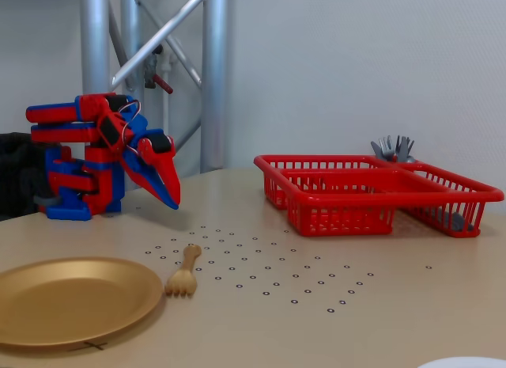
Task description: Push the fork on the left side of the plate
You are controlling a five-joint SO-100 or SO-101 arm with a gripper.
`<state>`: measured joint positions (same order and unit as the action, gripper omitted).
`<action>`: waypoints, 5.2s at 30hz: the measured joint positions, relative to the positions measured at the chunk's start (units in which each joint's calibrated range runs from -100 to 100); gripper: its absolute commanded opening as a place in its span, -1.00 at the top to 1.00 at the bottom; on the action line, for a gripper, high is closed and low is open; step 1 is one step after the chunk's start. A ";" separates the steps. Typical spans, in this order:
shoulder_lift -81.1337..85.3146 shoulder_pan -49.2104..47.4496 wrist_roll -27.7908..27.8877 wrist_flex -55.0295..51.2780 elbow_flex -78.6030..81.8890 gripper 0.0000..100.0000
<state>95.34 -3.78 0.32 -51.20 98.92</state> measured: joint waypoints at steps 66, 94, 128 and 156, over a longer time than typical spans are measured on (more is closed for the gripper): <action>-99.92 1.09 -16.46 1.20 -77.76 1.00; -97.79 4.64 -13.72 1.84 -71.61 1.00; -87.83 16.93 -6.30 2.72 -57.96 1.00; -86.60 23.30 -1.95 7.05 -55.70 1.00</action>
<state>8.74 19.53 -1.64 -44.15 43.22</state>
